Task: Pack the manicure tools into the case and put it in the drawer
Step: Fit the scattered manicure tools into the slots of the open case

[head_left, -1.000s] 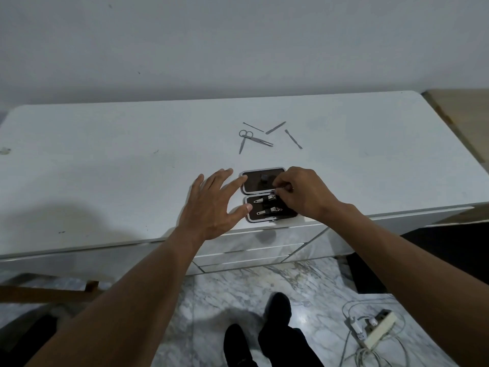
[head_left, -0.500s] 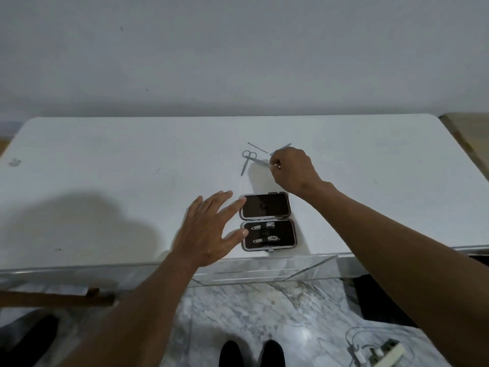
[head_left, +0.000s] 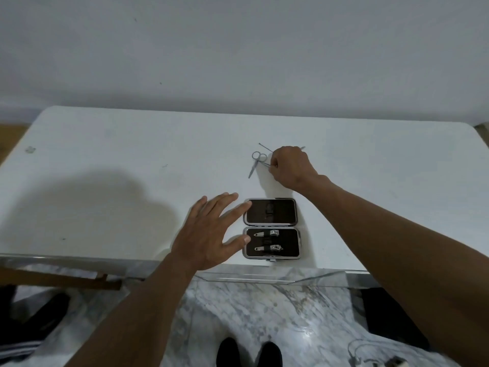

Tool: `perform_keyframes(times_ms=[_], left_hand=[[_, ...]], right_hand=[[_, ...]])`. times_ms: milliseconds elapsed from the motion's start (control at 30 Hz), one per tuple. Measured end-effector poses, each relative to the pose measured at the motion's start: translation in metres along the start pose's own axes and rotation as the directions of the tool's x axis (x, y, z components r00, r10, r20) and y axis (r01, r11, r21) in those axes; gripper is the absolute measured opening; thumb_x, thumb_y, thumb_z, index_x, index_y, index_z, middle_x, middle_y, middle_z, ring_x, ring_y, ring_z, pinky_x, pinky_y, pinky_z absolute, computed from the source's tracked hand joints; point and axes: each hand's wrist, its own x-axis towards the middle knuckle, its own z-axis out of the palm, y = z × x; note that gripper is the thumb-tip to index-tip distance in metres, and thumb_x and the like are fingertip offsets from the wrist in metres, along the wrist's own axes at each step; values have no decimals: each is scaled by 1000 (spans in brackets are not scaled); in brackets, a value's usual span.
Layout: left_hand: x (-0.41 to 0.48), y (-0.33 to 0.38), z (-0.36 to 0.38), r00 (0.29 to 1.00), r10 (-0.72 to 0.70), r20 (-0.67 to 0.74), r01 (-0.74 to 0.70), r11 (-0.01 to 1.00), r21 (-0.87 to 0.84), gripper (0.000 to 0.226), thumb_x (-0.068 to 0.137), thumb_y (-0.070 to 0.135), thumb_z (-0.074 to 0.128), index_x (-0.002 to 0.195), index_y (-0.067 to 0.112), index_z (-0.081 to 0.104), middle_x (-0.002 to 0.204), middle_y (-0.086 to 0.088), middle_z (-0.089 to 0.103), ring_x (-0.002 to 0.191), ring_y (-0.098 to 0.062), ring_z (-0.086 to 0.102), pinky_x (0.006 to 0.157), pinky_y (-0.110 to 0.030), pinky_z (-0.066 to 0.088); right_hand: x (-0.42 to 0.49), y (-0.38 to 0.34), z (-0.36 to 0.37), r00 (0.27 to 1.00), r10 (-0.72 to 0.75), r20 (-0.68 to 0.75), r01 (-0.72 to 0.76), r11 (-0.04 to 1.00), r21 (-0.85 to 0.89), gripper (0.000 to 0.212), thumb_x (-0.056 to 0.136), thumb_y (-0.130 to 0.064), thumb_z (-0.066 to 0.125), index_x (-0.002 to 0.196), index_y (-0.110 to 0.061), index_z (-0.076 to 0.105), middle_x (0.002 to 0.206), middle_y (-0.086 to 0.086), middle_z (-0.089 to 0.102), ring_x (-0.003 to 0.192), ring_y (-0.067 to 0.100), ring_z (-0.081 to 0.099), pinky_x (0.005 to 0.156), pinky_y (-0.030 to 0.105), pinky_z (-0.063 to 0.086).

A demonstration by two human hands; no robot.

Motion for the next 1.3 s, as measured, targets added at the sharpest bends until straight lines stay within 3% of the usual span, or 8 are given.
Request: perform_keyframes(times_ms=[167,367,500,567,667,800,1067,1300], left_hand=[[-1,0,1,1000,-3,6,3,1000,-3,68,91,67,33,152,40,21,158,6,29,147,-13,21,120,-48,16],[-1,1,0,1000,-7,6,7,1000,-16,68,90,67,34,152,41,22,158,6,28,147,-13,20,120,-47,15],[-1,0,2,1000,-2,0,2,1000,-6,68,90,67,34,152,40,23,158,7,29,147,-13,20,120,-47,15],[0,0,2,1000,0,-2,0,1000,-2,68,90,67,35,152,39,25,158,6,30,147,-14,22,119,-48,16],[0,0,1,1000,1,-10,-1,1000,-7,67,90,66,37,151,39,27,157,5,32,146,-15,24,119,-48,18],[-1,0,1,1000,8,-15,-8,1000,-2,67,90,67,37,151,39,27,156,4,33,145,-15,25,118,-48,19],[0,-3,2,1000,17,-4,-17,1000,-5,67,91,69,32,150,39,25,157,3,31,146,-16,21,120,-47,14],[1,-6,6,999,36,-21,-35,999,17,67,91,70,30,150,38,28,156,2,33,145,-18,25,118,-49,18]], right_hand=[[-4,3,3,1000,8,-13,-7,1000,9,12,83,-10,57,86,-2,66,88,15,71,84,34,66,77,39,55],[-14,4,5,993,103,-65,-101,994,33,9,86,-9,51,92,-3,54,96,18,60,93,39,60,68,32,36],[-12,-7,2,993,25,-119,-38,994,-107,34,89,-12,51,123,-9,53,120,16,54,113,37,51,82,42,47],[-4,-11,3,993,-41,-107,27,991,-127,40,89,-7,50,128,-14,53,123,15,54,115,36,49,87,44,48],[10,-16,2,992,-114,-50,106,985,-139,43,88,0,49,125,-18,60,120,13,57,113,36,50,88,43,46],[26,-23,-1,991,-130,33,133,978,-158,31,86,0,53,108,-12,72,110,15,69,103,36,61,86,37,49],[28,-40,-15,994,26,102,-13,992,-129,20,77,-5,71,96,0,68,98,20,69,88,37,67,82,41,57],[8,-44,-9,995,14,100,5,983,-185,14,82,-4,59,94,1,64,90,20,67,79,35,63,68,33,48]])
